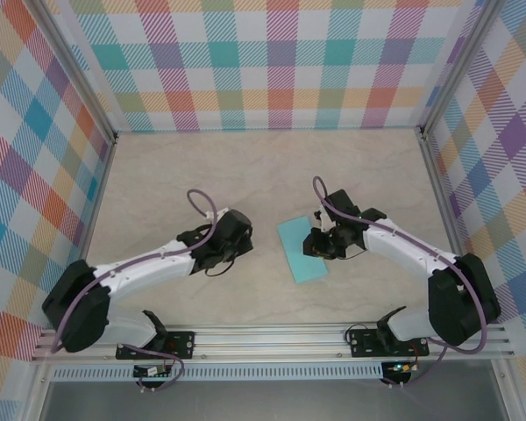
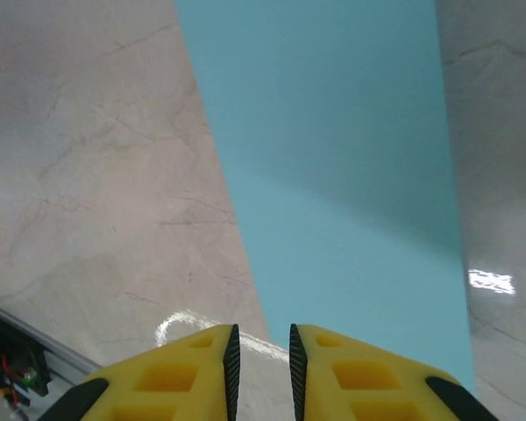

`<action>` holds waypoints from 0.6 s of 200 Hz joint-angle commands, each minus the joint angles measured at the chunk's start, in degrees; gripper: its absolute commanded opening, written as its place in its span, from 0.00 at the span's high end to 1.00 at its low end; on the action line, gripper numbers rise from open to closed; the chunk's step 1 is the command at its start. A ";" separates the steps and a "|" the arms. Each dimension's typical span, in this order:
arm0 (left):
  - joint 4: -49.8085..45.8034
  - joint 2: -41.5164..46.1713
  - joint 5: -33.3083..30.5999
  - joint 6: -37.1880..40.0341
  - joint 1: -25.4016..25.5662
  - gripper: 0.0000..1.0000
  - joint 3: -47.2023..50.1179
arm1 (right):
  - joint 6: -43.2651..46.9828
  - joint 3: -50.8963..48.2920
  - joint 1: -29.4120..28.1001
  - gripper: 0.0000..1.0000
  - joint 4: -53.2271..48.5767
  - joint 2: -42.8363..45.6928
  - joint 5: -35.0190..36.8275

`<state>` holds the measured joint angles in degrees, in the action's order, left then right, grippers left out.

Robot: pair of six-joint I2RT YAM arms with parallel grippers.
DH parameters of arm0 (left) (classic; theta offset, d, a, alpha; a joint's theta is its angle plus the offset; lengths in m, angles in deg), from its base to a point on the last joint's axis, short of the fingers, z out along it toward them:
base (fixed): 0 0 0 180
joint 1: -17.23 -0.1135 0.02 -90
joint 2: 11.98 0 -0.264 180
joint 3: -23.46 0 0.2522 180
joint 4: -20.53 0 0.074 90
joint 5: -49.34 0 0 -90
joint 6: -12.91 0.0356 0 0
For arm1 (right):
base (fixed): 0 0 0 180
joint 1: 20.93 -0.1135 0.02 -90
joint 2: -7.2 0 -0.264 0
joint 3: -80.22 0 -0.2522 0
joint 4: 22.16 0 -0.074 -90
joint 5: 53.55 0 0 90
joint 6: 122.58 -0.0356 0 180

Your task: Fold a paper plane with a square sheet of paper (pick it up from the middle)

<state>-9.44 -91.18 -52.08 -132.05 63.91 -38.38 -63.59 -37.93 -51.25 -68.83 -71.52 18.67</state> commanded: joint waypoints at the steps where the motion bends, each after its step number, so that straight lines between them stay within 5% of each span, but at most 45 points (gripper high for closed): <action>1: 8.24 -7.02 9.29 4.06 -0.57 0.83 -5.99 | 1.08 -1.49 0.18 0.79 8.02 -1.75 -9.96; 51: 12.02 -20.85 15.56 3.83 -0.62 0.84 -14.71 | -2.72 -5.34 0.18 0.86 17.19 -7.62 -13.87; 120: 16.82 -29.01 20.47 2.89 -1.45 0.85 -18.39 | -4.29 -8.59 0.18 0.90 22.82 -11.22 -15.97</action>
<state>4.88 -118.15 -34.24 -129.12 63.80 -54.16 -66.91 -45.38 -51.23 -49.99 -80.96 5.10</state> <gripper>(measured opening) 0.158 0.103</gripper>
